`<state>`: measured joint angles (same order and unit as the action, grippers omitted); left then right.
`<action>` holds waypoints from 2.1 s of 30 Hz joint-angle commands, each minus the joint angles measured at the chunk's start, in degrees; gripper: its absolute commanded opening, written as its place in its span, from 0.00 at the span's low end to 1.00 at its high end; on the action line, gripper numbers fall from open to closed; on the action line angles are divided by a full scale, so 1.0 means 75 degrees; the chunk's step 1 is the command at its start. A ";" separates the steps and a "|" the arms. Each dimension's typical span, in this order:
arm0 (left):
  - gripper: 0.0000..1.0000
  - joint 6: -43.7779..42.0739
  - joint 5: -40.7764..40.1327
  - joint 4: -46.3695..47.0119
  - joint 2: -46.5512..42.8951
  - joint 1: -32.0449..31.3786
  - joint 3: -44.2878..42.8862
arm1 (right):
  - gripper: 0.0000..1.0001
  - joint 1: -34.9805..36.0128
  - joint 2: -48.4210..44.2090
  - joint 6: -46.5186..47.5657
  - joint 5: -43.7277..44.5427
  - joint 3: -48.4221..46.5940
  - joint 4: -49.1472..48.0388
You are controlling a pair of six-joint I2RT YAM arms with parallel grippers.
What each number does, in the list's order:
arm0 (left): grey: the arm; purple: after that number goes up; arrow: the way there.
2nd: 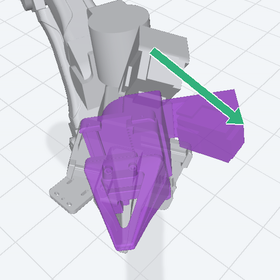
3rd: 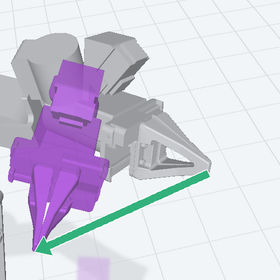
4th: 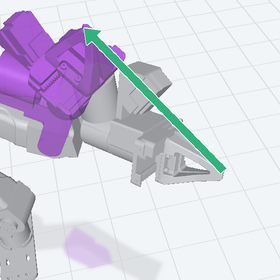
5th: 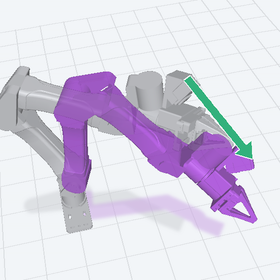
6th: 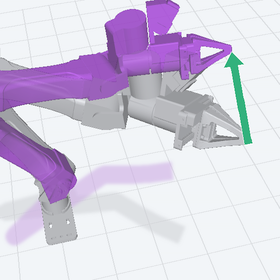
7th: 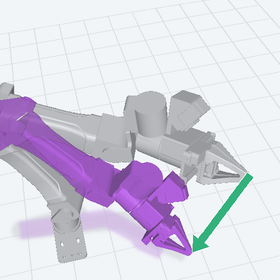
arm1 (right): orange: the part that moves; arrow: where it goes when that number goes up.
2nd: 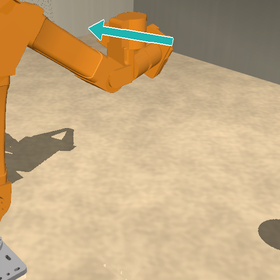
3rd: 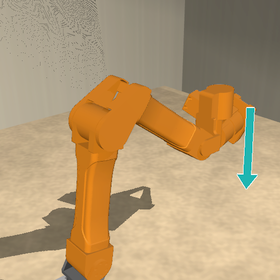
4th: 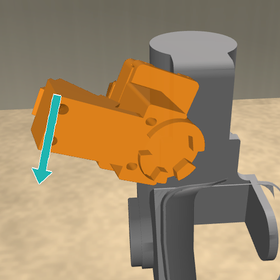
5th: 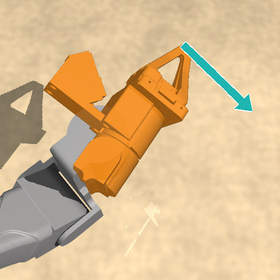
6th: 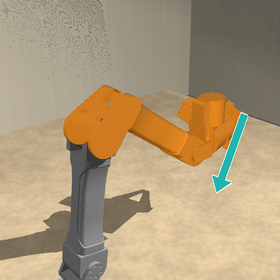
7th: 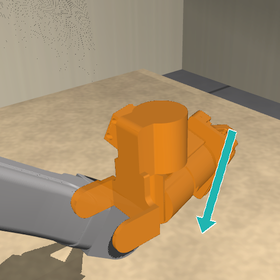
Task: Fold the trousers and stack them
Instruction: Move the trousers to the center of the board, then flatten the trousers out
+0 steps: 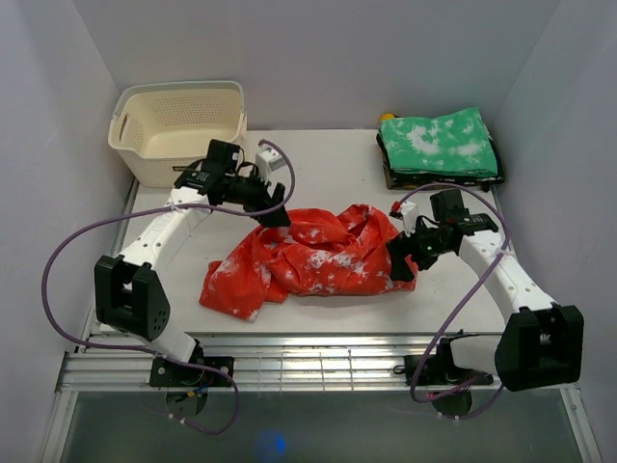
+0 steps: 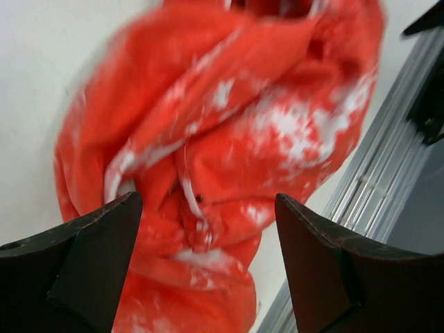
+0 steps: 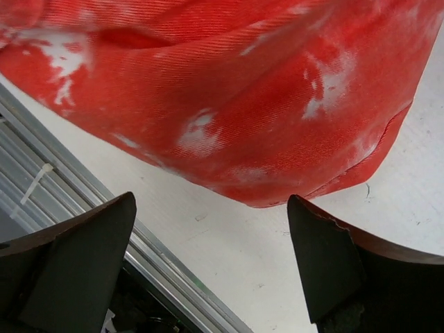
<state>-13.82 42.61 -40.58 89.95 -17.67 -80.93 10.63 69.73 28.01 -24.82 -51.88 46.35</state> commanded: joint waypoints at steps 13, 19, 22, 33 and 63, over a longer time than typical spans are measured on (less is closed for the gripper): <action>0.82 -0.1344 -0.3174 -0.0602 0.0581 0.0212 0.2094 | 0.61 0.0059 0.2665 -0.0770 0.2313 -0.0149 -0.0472; 0.36 -0.1999 -0.3513 -0.0730 0.0090 0.0539 0.2142 | 0.08 -0.0210 0.2715 0.0153 0.3273 -0.0757 -0.0484; 0.18 -0.2923 -0.3304 -0.1151 -0.0472 0.0751 0.1884 | 0.08 -0.0702 0.2293 0.0995 0.3986 -0.1202 -0.0484; 0.00 -0.4240 -0.2377 -0.1527 -0.1332 0.0739 0.1744 | 0.10 -0.0985 0.2712 0.2173 0.3533 -0.4643 -0.0346; 0.00 0.0355 -0.1509 -0.1468 0.1635 0.2027 -0.0343 | 0.75 0.3809 0.1634 -0.1051 0.1832 -0.1345 0.0242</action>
<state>-13.28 29.71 -51.22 103.66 -3.97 -81.36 37.36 79.42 25.23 -15.05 -61.82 52.49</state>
